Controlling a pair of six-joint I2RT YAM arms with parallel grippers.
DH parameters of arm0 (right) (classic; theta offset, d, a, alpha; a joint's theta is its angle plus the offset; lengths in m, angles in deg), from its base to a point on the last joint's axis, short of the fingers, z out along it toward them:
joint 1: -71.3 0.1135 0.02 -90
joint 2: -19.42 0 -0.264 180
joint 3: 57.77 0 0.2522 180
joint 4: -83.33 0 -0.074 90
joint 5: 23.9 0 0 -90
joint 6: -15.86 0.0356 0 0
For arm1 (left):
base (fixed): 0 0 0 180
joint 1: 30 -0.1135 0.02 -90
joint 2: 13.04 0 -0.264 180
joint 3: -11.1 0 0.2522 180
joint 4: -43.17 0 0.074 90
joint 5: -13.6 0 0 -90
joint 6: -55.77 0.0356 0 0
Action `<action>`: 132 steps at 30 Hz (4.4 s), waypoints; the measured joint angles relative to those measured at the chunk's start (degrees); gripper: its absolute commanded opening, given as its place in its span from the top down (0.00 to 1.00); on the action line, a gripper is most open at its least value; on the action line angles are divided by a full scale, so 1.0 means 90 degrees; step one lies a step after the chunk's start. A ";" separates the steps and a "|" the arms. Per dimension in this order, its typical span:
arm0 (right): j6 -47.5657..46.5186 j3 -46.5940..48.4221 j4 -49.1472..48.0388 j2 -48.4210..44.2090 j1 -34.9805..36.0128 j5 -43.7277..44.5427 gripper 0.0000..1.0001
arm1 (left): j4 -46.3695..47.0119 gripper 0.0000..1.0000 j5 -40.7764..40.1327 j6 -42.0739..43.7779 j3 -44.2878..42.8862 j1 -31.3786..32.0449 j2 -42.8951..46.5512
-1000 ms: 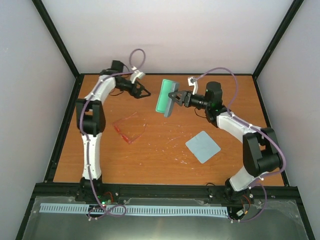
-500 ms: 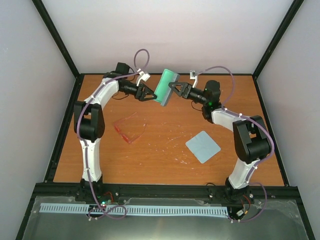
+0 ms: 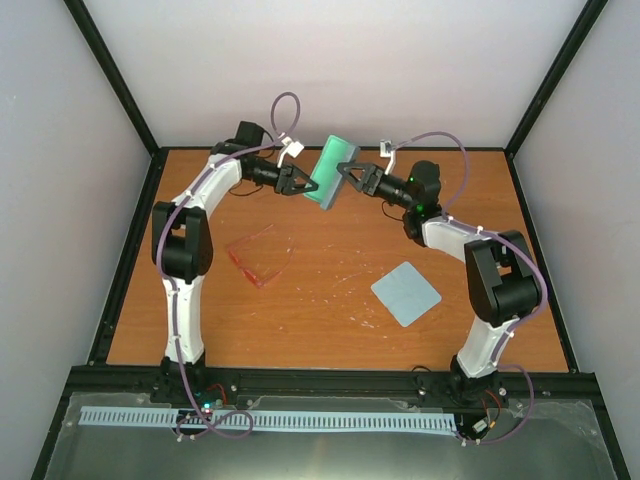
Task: Organize the sunglasses
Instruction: Place the sunglasses case at the center of the board, then move the glasses cleaning cloth to the center of the board.
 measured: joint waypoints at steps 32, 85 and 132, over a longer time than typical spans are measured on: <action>-0.2999 -0.0372 0.6569 -0.2482 -0.1173 0.3740 0.54 | -0.1426 1.00 -0.5394 0.3594 -0.2171 0.1086 -0.0658; -0.3871 0.0277 0.8298 -0.1634 -0.1190 0.4374 0.96 | 0.2941 0.06 -0.8738 0.2958 0.1010 0.2688 0.0670; -0.3419 0.1960 1.0574 0.1399 0.1583 0.3429 0.96 | 0.2067 0.06 -0.6863 0.0622 0.1564 0.1564 0.1588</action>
